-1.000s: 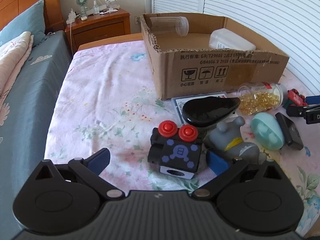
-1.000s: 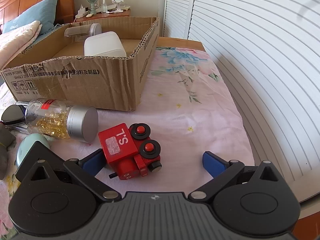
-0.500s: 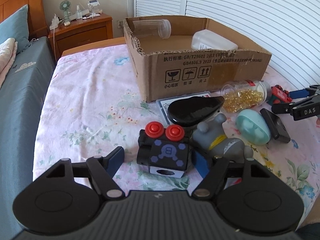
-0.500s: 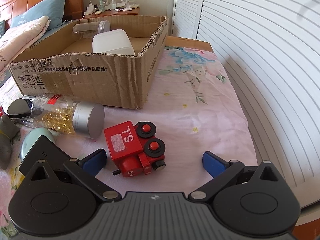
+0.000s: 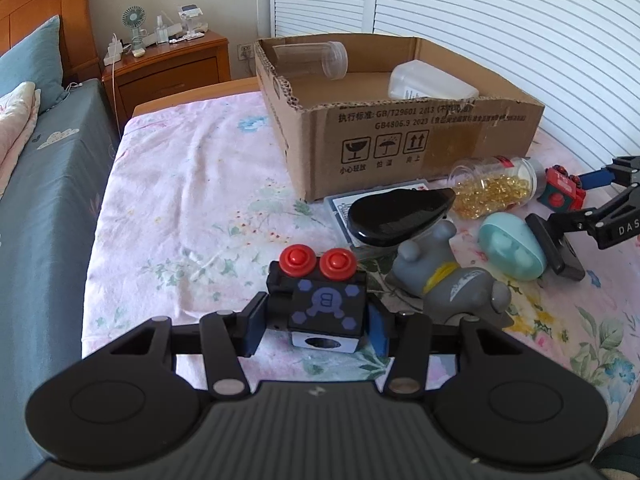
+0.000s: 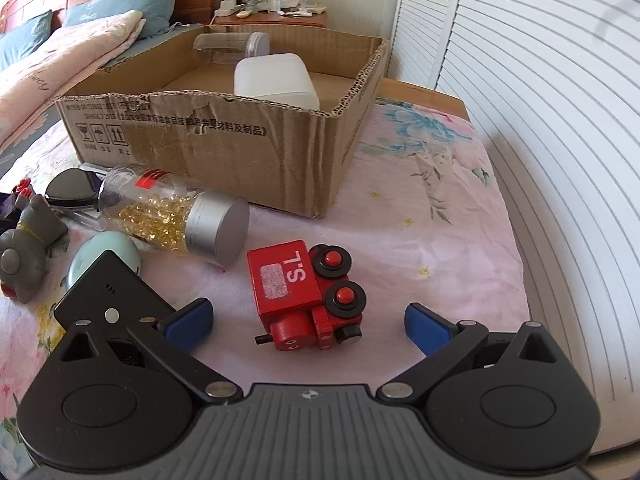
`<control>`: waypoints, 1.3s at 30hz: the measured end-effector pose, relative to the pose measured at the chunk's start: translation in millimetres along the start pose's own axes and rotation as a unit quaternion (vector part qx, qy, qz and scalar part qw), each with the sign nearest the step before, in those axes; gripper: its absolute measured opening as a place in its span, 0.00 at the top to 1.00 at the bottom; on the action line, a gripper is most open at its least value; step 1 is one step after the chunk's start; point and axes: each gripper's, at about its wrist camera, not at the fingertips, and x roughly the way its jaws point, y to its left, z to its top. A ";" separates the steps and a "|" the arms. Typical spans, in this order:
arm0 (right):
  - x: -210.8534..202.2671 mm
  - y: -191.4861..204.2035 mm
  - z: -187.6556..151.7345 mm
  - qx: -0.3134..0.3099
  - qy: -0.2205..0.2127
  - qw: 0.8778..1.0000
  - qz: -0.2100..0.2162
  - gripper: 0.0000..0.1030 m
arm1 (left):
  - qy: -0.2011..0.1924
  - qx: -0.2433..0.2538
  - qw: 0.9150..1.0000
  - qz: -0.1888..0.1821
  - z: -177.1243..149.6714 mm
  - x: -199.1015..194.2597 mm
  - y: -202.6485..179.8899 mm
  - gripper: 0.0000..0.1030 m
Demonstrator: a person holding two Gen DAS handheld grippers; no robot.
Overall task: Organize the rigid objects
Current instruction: 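Close the left tool on the black cube toy while the right tool grips the red train, then carry the cube and train into the cardboard box and open both tools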
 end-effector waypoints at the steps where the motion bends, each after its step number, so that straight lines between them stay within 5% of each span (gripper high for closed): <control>1: 0.7 -0.6 1.0 -0.006 0.002 1.000 0.006 0.00 | -0.001 0.000 1.000 0.002 0.0 0.2 -1.0 0.51; 8: 4.1 -9.2 5.6 -0.041 0.009 0.998 0.045 0.01 | -0.001 -0.007 1.000 0.008 1.4 1.4 -1.5 0.50; 20: -2.8 -12.2 13.0 -0.066 -0.002 0.996 0.066 0.47 | 0.004 -0.023 1.000 0.017 3.5 2.2 -2.6 0.52; 39: -31.1 -3.7 16.8 -0.086 -0.008 0.995 0.059 0.48 | 0.018 0.000 1.000 0.008 14.6 -20.9 -5.4 0.52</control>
